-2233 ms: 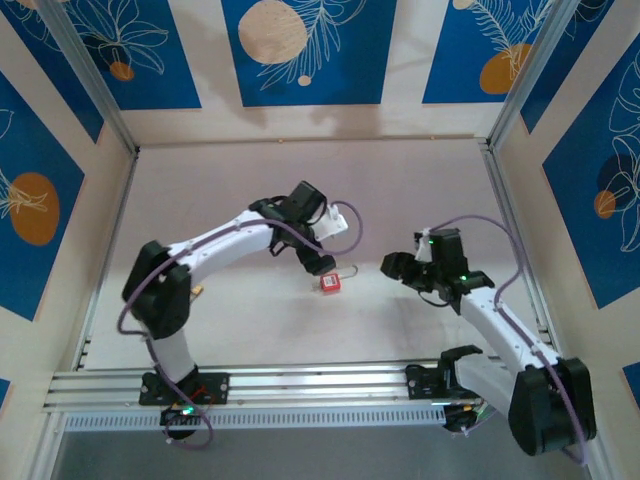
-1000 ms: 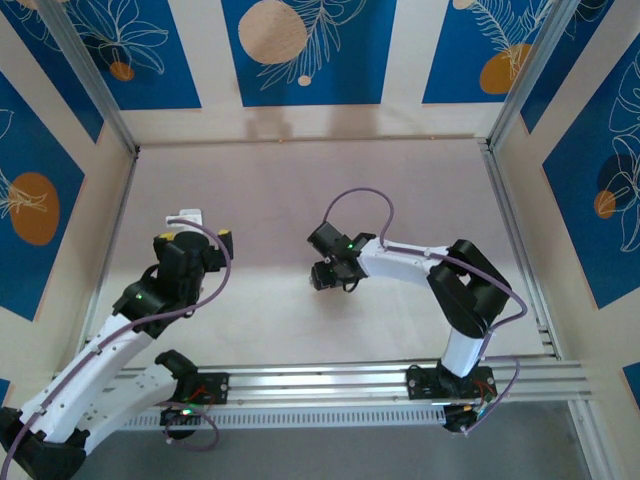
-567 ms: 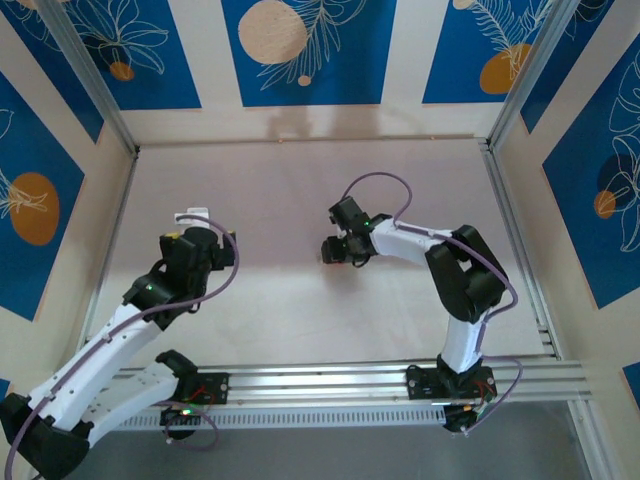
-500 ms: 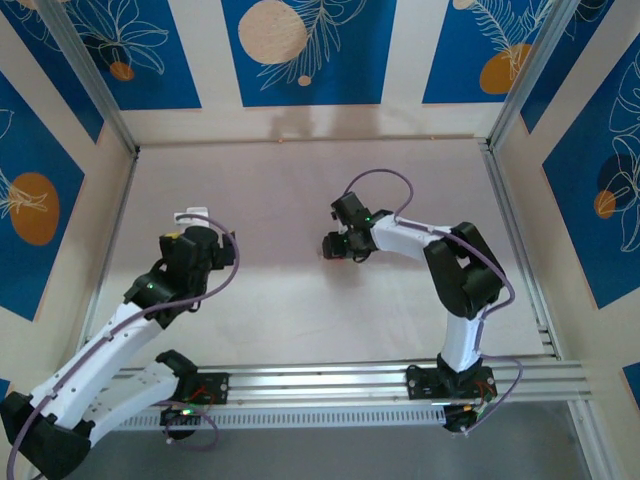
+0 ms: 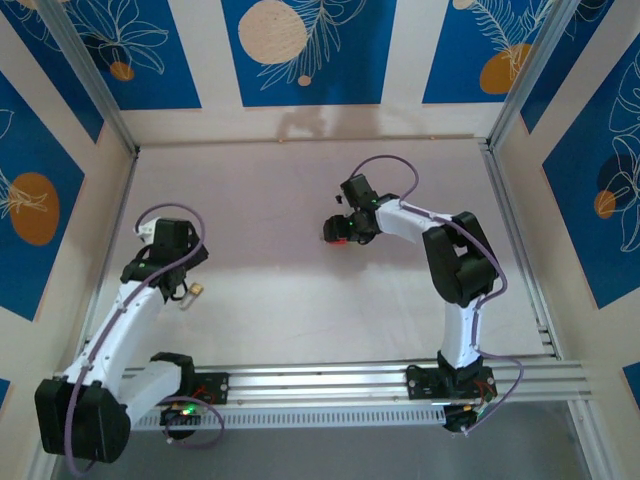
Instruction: Unlock with the key
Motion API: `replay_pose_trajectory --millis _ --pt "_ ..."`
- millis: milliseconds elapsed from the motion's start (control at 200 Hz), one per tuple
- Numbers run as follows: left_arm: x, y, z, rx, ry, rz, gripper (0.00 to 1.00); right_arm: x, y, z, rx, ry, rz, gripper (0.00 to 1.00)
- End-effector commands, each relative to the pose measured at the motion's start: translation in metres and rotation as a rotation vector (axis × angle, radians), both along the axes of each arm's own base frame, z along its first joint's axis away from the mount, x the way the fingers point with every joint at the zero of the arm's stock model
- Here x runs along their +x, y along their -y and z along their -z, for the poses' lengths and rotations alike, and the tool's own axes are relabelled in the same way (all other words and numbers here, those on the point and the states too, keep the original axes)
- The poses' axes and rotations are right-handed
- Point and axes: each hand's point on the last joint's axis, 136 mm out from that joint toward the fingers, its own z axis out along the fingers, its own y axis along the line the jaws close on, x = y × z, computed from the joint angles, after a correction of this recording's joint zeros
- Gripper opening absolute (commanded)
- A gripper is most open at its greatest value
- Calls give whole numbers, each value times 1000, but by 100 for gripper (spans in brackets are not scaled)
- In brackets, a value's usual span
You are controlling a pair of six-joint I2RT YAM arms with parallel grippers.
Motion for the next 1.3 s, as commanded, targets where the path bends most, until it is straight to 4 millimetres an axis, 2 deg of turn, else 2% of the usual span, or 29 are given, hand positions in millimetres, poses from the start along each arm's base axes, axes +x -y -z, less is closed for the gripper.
replay_pose_trajectory --millis 0,190,340,440,565,680,795,965,1296 --pt "-5 8 25 -121 -75 -18 100 -1 -10 -58 75 106 -45 71" --pt "5 25 61 -207 -193 42 97 -20 -7 -103 154 196 -58 73" --pt "11 29 73 -210 -228 84 100 -53 -11 -130 296 197 -101 74" --pt "13 36 82 -254 -267 123 100 -74 -6 -139 358 204 -106 75" --pt "12 42 97 -302 -298 134 99 -90 8 -138 362 214 -84 75" --pt "13 40 98 -331 -256 123 100 -96 23 -122 344 207 -41 76" --pt "7 39 106 -339 -286 109 100 -102 34 -109 361 187 -5 76" --pt "-2 39 118 -340 -321 101 100 -107 38 -105 370 187 3 76" --pt "-12 54 110 -419 -292 133 93 -107 41 -107 364 198 6 76"
